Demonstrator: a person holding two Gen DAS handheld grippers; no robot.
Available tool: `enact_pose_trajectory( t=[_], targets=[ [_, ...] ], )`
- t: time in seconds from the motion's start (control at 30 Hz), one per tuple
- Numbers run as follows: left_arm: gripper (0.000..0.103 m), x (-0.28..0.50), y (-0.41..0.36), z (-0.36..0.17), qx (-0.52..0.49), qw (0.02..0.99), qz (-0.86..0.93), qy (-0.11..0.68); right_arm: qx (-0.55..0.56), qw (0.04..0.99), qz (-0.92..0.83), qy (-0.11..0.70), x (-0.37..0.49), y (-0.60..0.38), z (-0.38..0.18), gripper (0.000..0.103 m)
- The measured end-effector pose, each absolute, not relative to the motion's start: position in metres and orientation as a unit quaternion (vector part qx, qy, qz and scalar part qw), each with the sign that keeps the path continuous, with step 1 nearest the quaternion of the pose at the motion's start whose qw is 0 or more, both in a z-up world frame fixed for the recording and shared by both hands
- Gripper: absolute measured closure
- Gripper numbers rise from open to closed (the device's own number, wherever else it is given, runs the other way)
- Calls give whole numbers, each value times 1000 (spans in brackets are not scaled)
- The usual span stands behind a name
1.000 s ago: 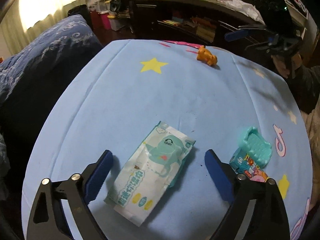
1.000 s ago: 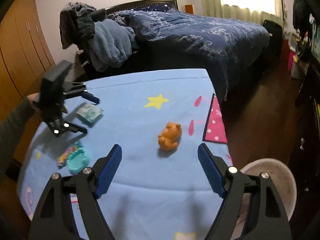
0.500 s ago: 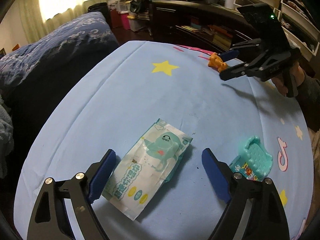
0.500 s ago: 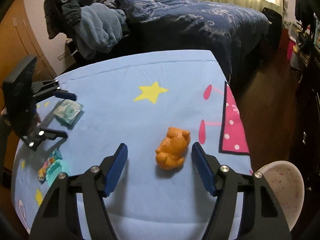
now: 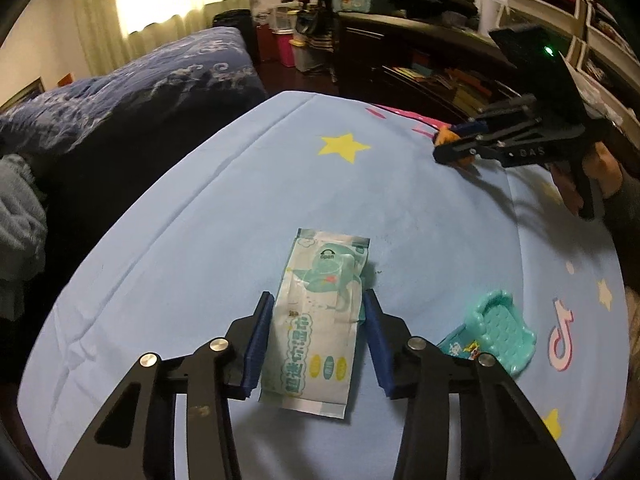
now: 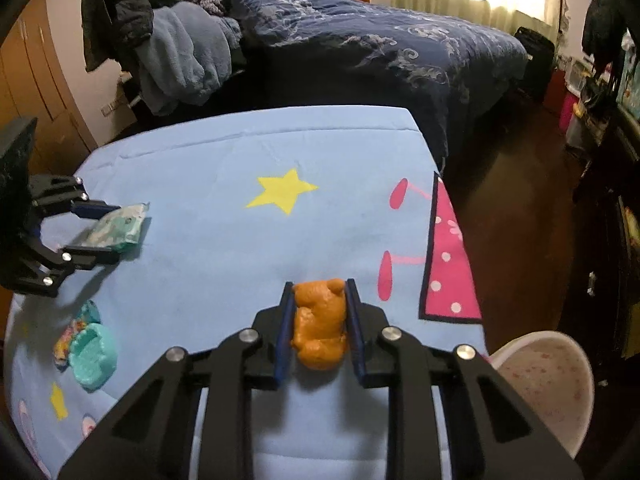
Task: Collect trash
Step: 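Grasp the wet-wipes pack with the left tool while the right tool grasps the orange bear, then carry wipes pack and bear over the bin and open both tools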
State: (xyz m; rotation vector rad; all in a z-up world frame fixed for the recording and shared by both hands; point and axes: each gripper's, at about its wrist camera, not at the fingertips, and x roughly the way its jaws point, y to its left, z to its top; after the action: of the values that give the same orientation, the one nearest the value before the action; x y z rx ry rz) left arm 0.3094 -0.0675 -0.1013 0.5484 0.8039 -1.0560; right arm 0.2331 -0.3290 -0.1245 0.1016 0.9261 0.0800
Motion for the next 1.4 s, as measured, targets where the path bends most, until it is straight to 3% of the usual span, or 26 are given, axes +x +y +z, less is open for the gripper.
enact_pose_trajectory(
  t=[0.3, 0.53, 0.87, 1.27, 1.37, 1.4],
  targets=[
    [59, 300, -68, -96, 252, 772, -460, 359, 77, 899, 82, 422, 204, -323, -105, 78],
    [59, 275, -79, -59, 252, 793, -443, 334, 97, 909, 96, 395, 167, -331, -85, 78],
    [59, 197, -224, -14, 269, 752, -524, 295, 156, 916, 6, 370, 94, -428, -80, 78],
    [57, 163, -376, -63, 294, 695, -555, 351, 192, 898, -75, 389, 58, -525, -127, 78],
    [47, 159, -394, -72, 311, 689, -548, 357, 205, 895, -70, 391, 57, -535, -137, 74],
    [29, 159, -397, -74, 315, 688, -546, 358, 210, 894, -71, 390, 57, -537, -140, 65]
  ],
)
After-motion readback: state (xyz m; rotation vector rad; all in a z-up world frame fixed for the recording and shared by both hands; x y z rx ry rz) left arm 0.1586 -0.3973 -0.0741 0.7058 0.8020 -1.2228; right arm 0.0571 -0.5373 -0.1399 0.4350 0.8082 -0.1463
